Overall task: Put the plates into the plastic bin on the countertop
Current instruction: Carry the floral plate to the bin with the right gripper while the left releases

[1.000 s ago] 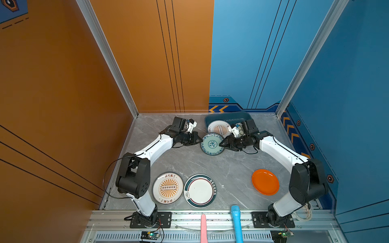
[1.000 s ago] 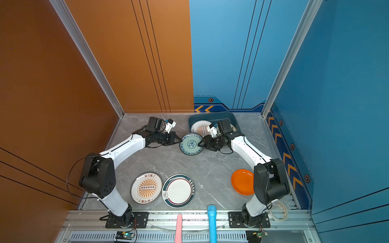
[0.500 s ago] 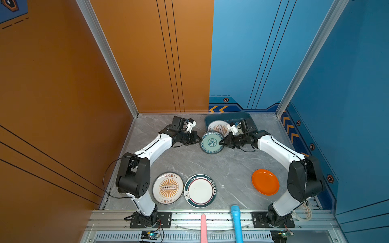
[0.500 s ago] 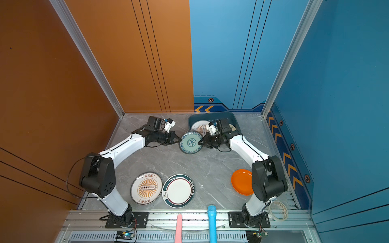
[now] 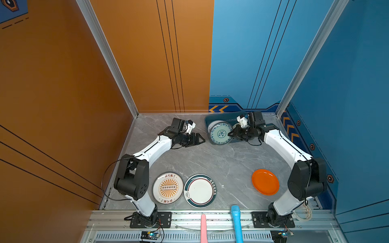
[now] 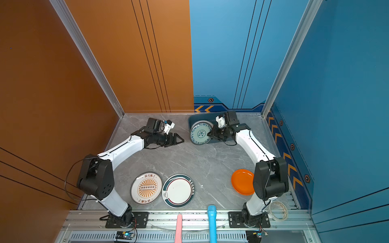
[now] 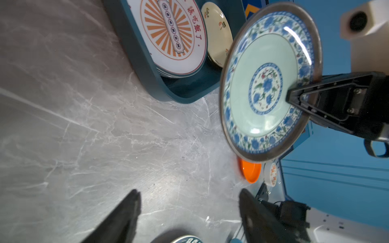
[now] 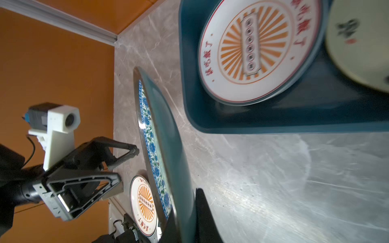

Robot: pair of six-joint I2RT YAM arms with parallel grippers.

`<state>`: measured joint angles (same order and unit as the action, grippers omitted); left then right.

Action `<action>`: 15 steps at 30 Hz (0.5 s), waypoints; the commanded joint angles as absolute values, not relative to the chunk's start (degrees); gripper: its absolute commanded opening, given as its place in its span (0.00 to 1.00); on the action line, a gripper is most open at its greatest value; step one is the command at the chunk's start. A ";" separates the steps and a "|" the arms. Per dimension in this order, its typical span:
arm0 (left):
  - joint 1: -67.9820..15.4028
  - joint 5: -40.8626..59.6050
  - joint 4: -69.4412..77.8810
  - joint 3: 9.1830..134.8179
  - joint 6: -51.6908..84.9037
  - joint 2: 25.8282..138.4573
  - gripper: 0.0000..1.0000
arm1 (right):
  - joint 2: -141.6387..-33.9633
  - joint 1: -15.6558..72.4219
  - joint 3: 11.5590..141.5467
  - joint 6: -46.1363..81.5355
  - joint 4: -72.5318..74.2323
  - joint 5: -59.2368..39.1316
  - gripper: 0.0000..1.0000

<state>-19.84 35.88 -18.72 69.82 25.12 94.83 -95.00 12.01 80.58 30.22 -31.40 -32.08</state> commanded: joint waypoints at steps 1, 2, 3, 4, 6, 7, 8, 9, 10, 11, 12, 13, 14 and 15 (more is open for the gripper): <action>-19.43 32.66 -18.69 67.14 23.87 90.35 0.98 | -96.85 8.96 85.69 27.37 -36.99 -23.65 0.00; -19.26 31.58 -18.32 65.77 23.95 89.21 0.98 | -97.39 8.04 86.83 27.16 -37.53 -22.04 0.00; -18.97 30.63 -17.52 64.25 24.37 87.84 0.98 | -98.06 7.02 87.73 27.24 -37.91 -20.65 0.00; -18.73 29.89 -16.68 62.83 24.76 86.62 0.98 | -98.67 6.26 88.69 27.33 -38.14 -19.69 0.00; -17.78 28.59 -14.92 59.68 26.32 84.33 0.98 | -100.34 5.04 91.10 27.33 -39.19 -17.53 0.00; -17.05 28.17 -13.55 57.38 27.17 83.00 0.98 | -101.39 4.52 92.60 27.27 -39.80 -16.44 0.00; -16.43 27.96 -12.22 55.52 28.07 81.82 0.98 | -102.43 4.17 94.13 27.10 -40.62 -15.30 0.00; -15.82 27.71 -11.45 54.18 28.79 80.89 0.98 | -103.43 3.98 95.79 26.86 -41.49 -14.26 0.00; -15.21 27.56 -9.50 52.86 29.45 79.74 0.98 | -104.68 3.75 97.65 26.49 -42.58 -13.31 0.00; -14.61 27.36 -8.74 51.76 29.82 78.81 0.98 | -105.82 3.63 99.55 25.93 -43.85 -12.26 0.00; -14.26 27.05 -8.61 51.12 30.07 78.06 0.98 | -106.80 3.48 101.08 25.48 -44.92 -11.39 0.00; -13.85 26.67 -8.68 50.44 30.15 77.13 0.98 | -107.70 3.27 102.38 25.03 -45.93 -10.62 0.00; -13.42 26.36 -8.70 49.79 30.25 76.23 0.98 | -108.48 3.04 102.57 24.73 -46.65 -10.13 0.00; -13.14 26.08 -8.70 49.30 30.34 75.51 0.98 | -109.00 2.84 104.65 24.55 -47.00 -9.82 0.00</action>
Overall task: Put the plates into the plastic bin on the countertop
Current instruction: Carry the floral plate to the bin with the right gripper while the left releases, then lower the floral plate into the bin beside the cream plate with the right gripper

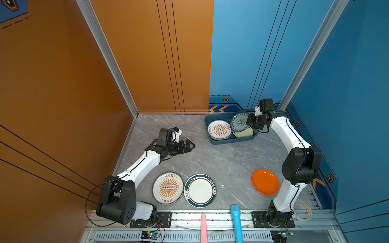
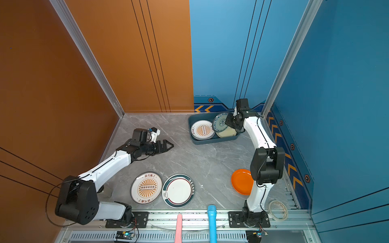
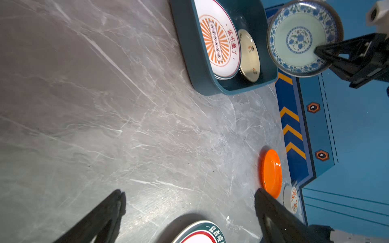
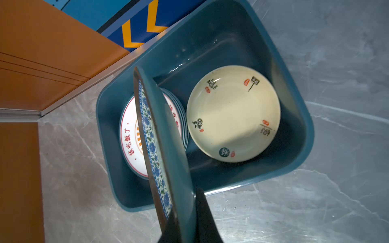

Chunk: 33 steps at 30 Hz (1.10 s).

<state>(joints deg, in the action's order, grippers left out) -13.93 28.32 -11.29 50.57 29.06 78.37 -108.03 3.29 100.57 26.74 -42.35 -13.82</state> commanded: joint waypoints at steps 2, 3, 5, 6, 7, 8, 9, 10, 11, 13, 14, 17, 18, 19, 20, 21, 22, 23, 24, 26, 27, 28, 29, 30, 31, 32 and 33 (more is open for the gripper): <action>-12.46 25.21 -8.62 48.02 30.57 73.93 0.98 | -109.90 2.31 105.29 24.44 -47.50 -9.43 0.00; -12.17 25.00 -8.47 47.60 30.72 73.39 0.98 | -110.24 2.08 105.38 24.35 -47.63 -9.27 0.00; -11.52 25.20 -7.86 46.70 31.08 72.69 0.98 | -111.05 1.63 105.38 24.09 -47.83 -9.07 0.00; -11.30 25.45 -7.65 46.42 31.13 72.52 0.98 | -111.47 1.43 105.36 23.93 -47.89 -8.97 0.00; -11.18 25.46 -7.65 46.32 31.26 72.43 0.98 | -111.81 1.32 105.29 23.91 -47.85 -8.96 0.00; -11.16 25.49 -7.58 46.16 31.19 72.44 0.98 | -112.25 1.19 105.29 23.82 -47.88 -8.97 0.00; -11.10 25.79 -7.40 46.02 31.17 72.51 0.98 | -112.64 1.08 105.38 23.73 -47.88 -9.03 0.00; -11.11 25.93 -7.30 45.98 31.20 72.51 0.98 | -112.95 0.97 105.38 23.73 -47.88 -9.14 0.00; -11.16 26.16 -7.13 45.97 31.15 72.63 0.98 | -113.32 0.88 105.39 23.63 -47.87 -9.29 0.00; -11.14 26.44 -6.90 45.98 31.29 72.74 0.98 | -114.02 0.79 105.80 23.49 -47.85 -9.57 0.00; -11.11 26.62 -6.94 46.13 31.18 72.78 0.98 | -114.45 0.70 105.80 23.44 -47.89 -9.64 0.00; -11.07 26.66 -7.21 46.44 31.08 72.94 0.98 | -115.63 0.62 105.77 23.20 -47.99 -10.22 0.00; -11.09 26.72 -7.14 46.45 31.09 73.03 0.98 | -115.98 0.62 105.71 23.12 -48.15 -10.39 0.00; -11.15 26.79 -7.00 46.57 31.17 73.12 0.99 | -116.30 0.62 105.63 23.12 -48.10 -10.60 0.00; -11.14 26.95 -6.63 46.51 31.37 73.36 0.99 | -116.60 0.62 105.68 23.03 -48.11 -10.74 0.00; -11.16 27.24 -6.42 46.58 31.55 73.60 1.00 | -116.84 0.62 105.73 23.03 -48.16 -10.94 0.00; -11.09 27.37 -6.26 46.62 31.60 73.86 1.00 | -117.06 0.61 105.70 22.87 -48.15 -11.12 0.00; -11.20 27.42 -6.11 46.52 31.56 74.06 1.00 | -117.36 0.62 105.73 22.77 -48.12 -11.17 0.00; -11.26 27.47 -6.07 46.50 31.57 74.28 1.00 | -117.69 0.62 105.73 22.70 -48.12 -11.08 0.00; -11.29 27.60 -6.06 46.53 31.61 74.71 0.99 | -118.46 0.49 105.73 22.68 -48.20 -11.34 0.00; -11.32 27.71 -6.06 46.58 31.51 74.73 0.99 | -118.43 0.53 105.72 22.60 -48.23 -11.47 0.00; -11.27 27.69 -5.98 46.47 31.55 74.79 0.99 | -119.88 0.53 105.81 22.59 -48.25 -11.57 0.00; -11.29 27.73 -6.02 46.53 31.55 74.74 0.99 | -120.60 0.48 105.88 22.63 -48.21 -11.62 0.00; -11.32 27.64 -6.22 46.71 31.34 74.71 0.99 | -121.00 0.53 105.97 22.68 -48.22 -11.73 0.00; -11.29 27.63 -6.48 46.81 31.19 74.60 0.99 | -121.36 0.52 106.00 22.70 -48.18 -11.77 0.00; -11.37 27.53 -6.67 46.88 31.07 74.47 0.99 | -121.64 0.52 105.90 22.68 -48.20 -11.77 0.01; -11.31 27.42 -7.00 47.00 30.89 74.39 0.99 | -121.81 0.50 105.86 22.75 -48.18 -11.69 0.01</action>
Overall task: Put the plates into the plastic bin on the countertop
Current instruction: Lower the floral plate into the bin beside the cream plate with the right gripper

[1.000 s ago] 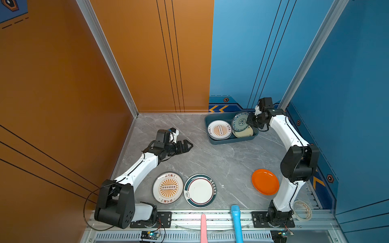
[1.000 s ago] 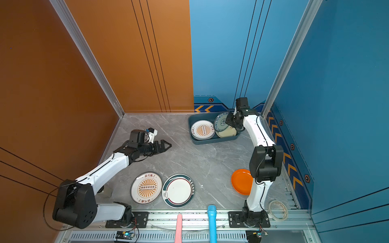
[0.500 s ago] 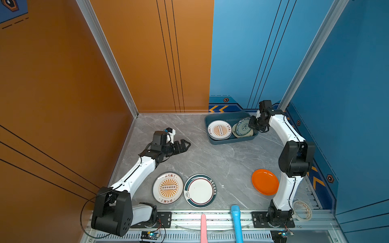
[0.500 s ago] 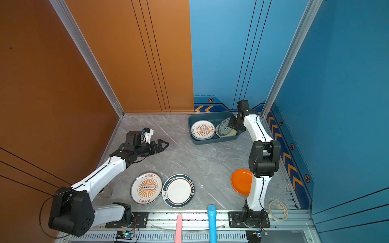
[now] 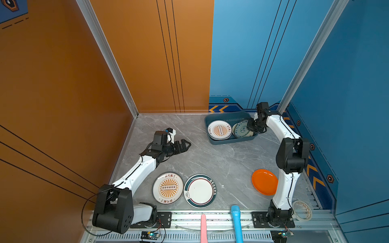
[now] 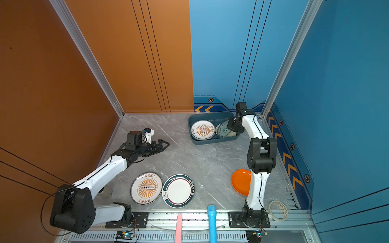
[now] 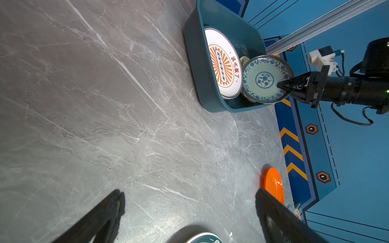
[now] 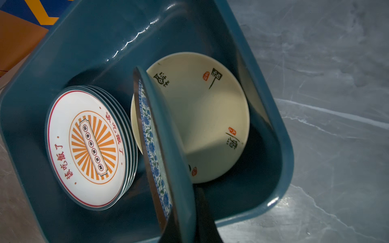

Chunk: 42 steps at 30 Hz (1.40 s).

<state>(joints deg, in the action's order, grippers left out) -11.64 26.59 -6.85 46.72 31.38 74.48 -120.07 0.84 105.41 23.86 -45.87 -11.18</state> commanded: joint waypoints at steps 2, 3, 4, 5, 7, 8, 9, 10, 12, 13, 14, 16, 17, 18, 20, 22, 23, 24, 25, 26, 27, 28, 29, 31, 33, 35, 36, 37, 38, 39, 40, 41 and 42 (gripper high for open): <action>-11.32 27.27 -7.51 47.28 30.60 74.36 0.99 | -122.22 0.53 105.73 22.68 -48.25 -11.52 0.03; -11.34 27.21 -7.62 47.37 30.51 74.38 0.99 | -122.46 0.46 105.73 22.68 -48.17 -11.52 0.04; -11.38 27.17 -7.57 47.42 30.50 74.36 0.99 | -122.65 0.44 105.73 22.68 -48.22 -11.40 0.06; -11.36 27.25 -7.56 47.54 30.58 74.46 0.99 | -122.82 0.42 105.73 22.68 -48.25 -11.32 0.07; -11.59 27.25 -7.72 47.72 30.54 74.66 0.99 | -122.90 0.27 105.61 22.70 -48.19 -11.12 0.11; -11.67 27.27 -7.81 47.85 30.53 74.78 0.99 | -122.87 0.18 105.56 22.68 -48.25 -10.98 0.12; -11.75 27.25 -7.90 47.87 30.44 74.77 0.99 | -122.79 0.18 105.44 22.70 -48.31 -10.77 0.14; -11.85 27.16 -7.87 47.90 30.50 74.71 0.98 | -122.65 0.10 105.38 22.68 -48.33 -10.56 0.16; -11.87 27.08 -7.73 48.01 30.50 74.87 0.98 | -122.78 -0.07 105.90 22.44 -48.80 -10.55 0.21; -11.87 27.12 -7.89 48.30 30.32 75.12 0.98 | -122.86 -0.24 106.27 22.26 -49.10 -10.29 0.23; -11.87 27.11 -8.06 48.57 30.23 75.40 0.98 | -122.85 -0.44 106.47 22.15 -49.45 -9.98 0.25; -11.94 27.32 -8.26 48.90 30.23 75.59 0.98 | -122.73 -0.61 106.39 21.82 -49.73 -9.73 0.27; -12.03 27.35 -8.26 48.79 30.26 75.43 0.98 | -122.56 -0.62 106.18 21.63 -49.76 -9.54 0.27; -12.13 27.21 -8.25 48.69 30.31 75.20 0.98 | -122.36 -0.62 105.88 21.47 -49.82 -9.24 0.28; -12.35 26.86 -8.26 48.28 30.27 74.65 0.98 | -122.13 -0.62 105.15 21.11 -49.76 -8.65 0.28; -12.57 26.83 -8.34 48.25 30.06 74.53 0.98 | -121.99 -0.64 104.69 20.92 -49.75 -7.86 0.29; -12.65 26.90 -8.59 48.25 29.98 74.60 0.98 | -121.73 -0.62 104.44 20.92 -49.78 -7.53 0.31; -12.74 26.97 -8.82 48.45 29.82 74.62 0.98 | -121.60 -0.62 104.26 20.92 -49.83 -7.18 0.32; -12.83 26.98 -9.03 48.62 29.67 74.75 0.97 | -121.47 -0.66 104.15 20.84 -49.78 -6.66 0.33; -12.91 26.99 -9.28 48.78 29.61 74.72 0.98 | -121.25 -0.63 104.11 20.83 -49.89 -6.28 0.34; -12.92 26.99 -9.47 49.00 29.49 74.63 0.97 | -121.07 -0.62 104.06 20.81 -49.92 -5.81 0.34; -13.00 27.00 -9.64 49.19 29.45 74.54 0.97 | -120.97 -0.62 104.08 20.74 -50.11 -5.43 0.35; -13.00 26.98 -9.83 49.29 29.38 74.46 0.97 | -120.81 -0.64 104.06 20.68 -50.19 -5.26 0.36; -13.06 26.94 -10.10 49.51 29.16 74.27 0.97 | -120.59 -0.62 104.07 20.50 -50.53 -4.82 0.36; -13.10 26.89 -10.37 49.61 29.00 74.27 0.97 | -120.56 -0.62 104.06 20.33 -50.76 -4.27 0.37; -13.18 26.92 -10.37 49.58 28.92 74.38 0.97 | -120.41 -0.66 104.06 20.22 -51.05 -3.78 0.37; -13.27 26.97 -10.37 49.49 28.81 74.36 0.96 | -120.32 -0.64 103.98 20.13 -51.09 -3.60 0.37; -13.36 26.98 -10.37 49.41 28.83 74.32 0.96 | -120.24 -0.62 103.81 20.13 -51.07 -3.50 0.37; -13.44 26.98 -10.37 49.32 28.71 74.27 0.96 | -120.07 -0.62 103.72 20.13 -51.14 -3.42 0.37; -13.60 26.98 -10.37 49.33 28.73 74.27 0.96 | -119.91 -0.62 103.67 20.13 -51.20 -3.25 0.37; -13.77 26.98 -10.37 49.41 28.59 74.27 0.96 | -119.72 -0.62 103.71 20.13 -51.20 -3.01 0.37; -13.95 27.01 -10.37 49.52 28.38 74.22 0.96 | -119.55 -0.62 103.79 20.14 -51.24 -2.78 0.37; -14.12 27.06 -12.48 49.72 28.21 74.18 0.96 | -119.31 -0.62 103.95 20.14 -51.39 -2.81 0.38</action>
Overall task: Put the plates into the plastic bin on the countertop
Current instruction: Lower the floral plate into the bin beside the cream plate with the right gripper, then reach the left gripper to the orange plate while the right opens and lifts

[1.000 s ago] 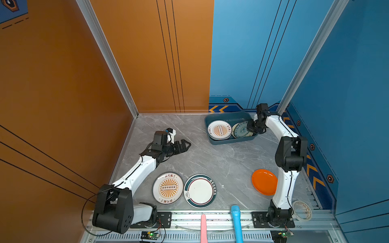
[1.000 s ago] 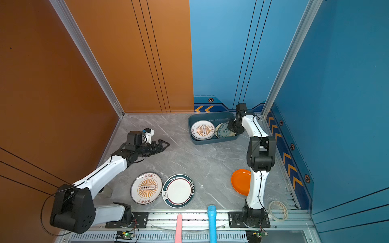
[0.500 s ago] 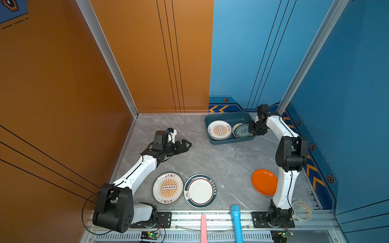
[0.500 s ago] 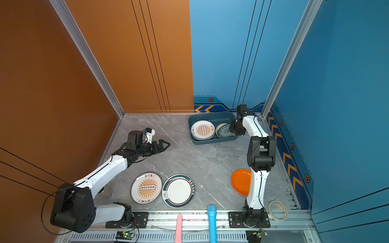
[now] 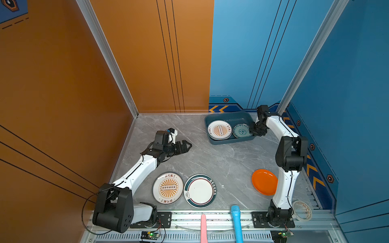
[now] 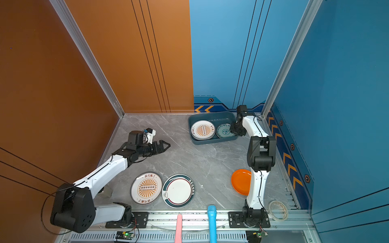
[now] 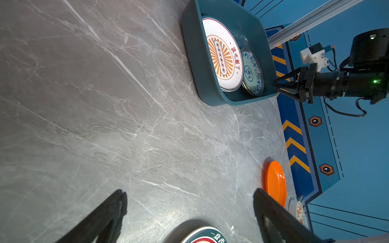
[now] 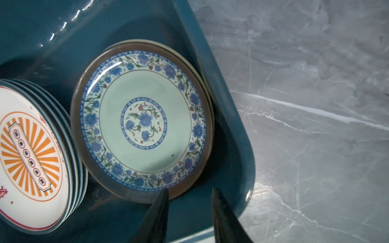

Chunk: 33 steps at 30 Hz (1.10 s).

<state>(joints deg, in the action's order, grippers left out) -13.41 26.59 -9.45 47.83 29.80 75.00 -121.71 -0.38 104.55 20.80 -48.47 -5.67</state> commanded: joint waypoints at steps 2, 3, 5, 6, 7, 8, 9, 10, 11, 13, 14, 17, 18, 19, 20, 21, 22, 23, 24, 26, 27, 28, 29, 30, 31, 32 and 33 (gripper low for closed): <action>-14.78 27.21 -13.05 50.16 27.99 73.92 0.95 | -119.18 -0.53 104.28 20.13 -51.53 -2.78 0.38; -15.16 27.17 -13.45 50.52 27.88 73.81 0.95 | -119.17 -0.49 104.37 20.21 -51.59 -2.82 0.38; -16.75 27.10 -14.44 51.58 27.47 73.72 0.95 | -116.33 -0.20 104.40 20.15 -51.64 -3.76 0.39; -17.65 27.04 -14.82 52.12 27.35 73.67 0.95 | -115.55 -0.03 104.33 20.07 -51.63 -4.40 0.39; -19.01 26.94 -15.38 52.85 27.12 73.80 0.95 | -114.58 0.15 104.20 19.88 -51.61 -4.90 0.40; -20.33 26.84 -16.03 53.67 26.88 74.06 0.95 | -113.62 0.41 104.07 19.67 -51.61 -5.50 0.42; -22.10 26.60 -16.78 54.60 26.66 74.47 0.94 | -112.49 0.69 103.66 19.47 -51.56 -6.74 0.45; -24.02 26.25 -17.48 55.64 26.34 74.99 0.94 | -111.52 0.94 103.30 19.38 -51.51 -8.09 0.48; -25.89 25.97 -18.08 56.53 26.00 75.54 0.94 | -110.61 1.26 103.27 19.21 -51.55 -8.94 0.51; -30.87 24.42 -19.76 58.60 25.20 77.20 0.94 | -108.61 1.85 100.90 18.82 -51.57 -9.84 0.58; -33.00 23.67 -20.20 60.81 24.99 78.07 0.94 | -107.70 2.01 100.39 18.73 -51.54 -10.22 0.61; -39.68 22.48 -20.39 64.57 25.08 82.15 0.94 | -104.92 2.28 97.86 18.52 -51.22 -12.00 0.70; -41.83 22.21 -20.30 66.04 25.21 84.08 0.94 | -103.78 2.44 96.67 18.51 -50.96 -12.29 0.71; -43.62 21.93 -20.30 67.41 25.22 86.04 0.93 | -102.72 2.46 95.54 18.47 -50.71 -12.40 0.71; -44.94 21.68 -20.25 68.64 25.07 87.71 0.93 | -101.77 2.55 94.28 18.49 -50.50 -12.45 0.72; -46.18 21.46 -19.99 69.81 25.05 89.65 0.93 | -100.63 2.55 93.08 18.47 -50.16 -12.47 0.72; -47.14 21.46 -19.55 70.74 25.20 91.41 0.92 | -99.55 2.55 91.63 18.58 -49.61 -12.65 0.72; -47.79 21.59 -18.96 71.49 25.44 92.83 0.91 | -98.57 2.55 90.44 18.55 -49.36 -12.81 0.71; -48.41 21.95 -18.26 72.18 25.78 94.43 0.91 | -97.46 2.55 89.13 18.55 -49.05 -12.97 0.71; -49.65 22.74 -17.41 73.56 26.29 97.07 0.90 | -95.60 2.55 86.53 18.65 -48.19 -13.33 0.71; -50.35 23.02 -17.08 74.40 26.58 98.39 0.88 | -94.71 2.55 85.13 18.56 -47.73 -13.42 0.71; -51.19 23.14 -16.96 75.34 26.71 99.80 0.88 | -93.89 2.55 83.81 18.58 -47.25 -13.40 0.71; -51.96 23.09 -16.88 76.02 26.80 100.94 0.88 | -93.36 2.50 82.79 18.56 -46.93 -13.29 0.70; -52.98 23.07 -16.81 76.94 27.01 102.34 0.87 | -92.81 2.34 81.69 18.55 -46.44 -13.32 0.70; -53.97 23.04 -16.66 77.93 27.18 103.88 0.87 | -92.39 2.23 80.72 18.54 -45.87 -13.54 0.70; -54.90 22.99 -16.47 78.78 27.37 105.23 0.87 | -92.15 2.07 79.71 18.63 -45.35 -13.82 0.70; -55.81 22.86 -16.08 79.75 27.71 106.70 0.87 | -91.97 1.87 78.98 18.73 -44.93 -14.14 0.70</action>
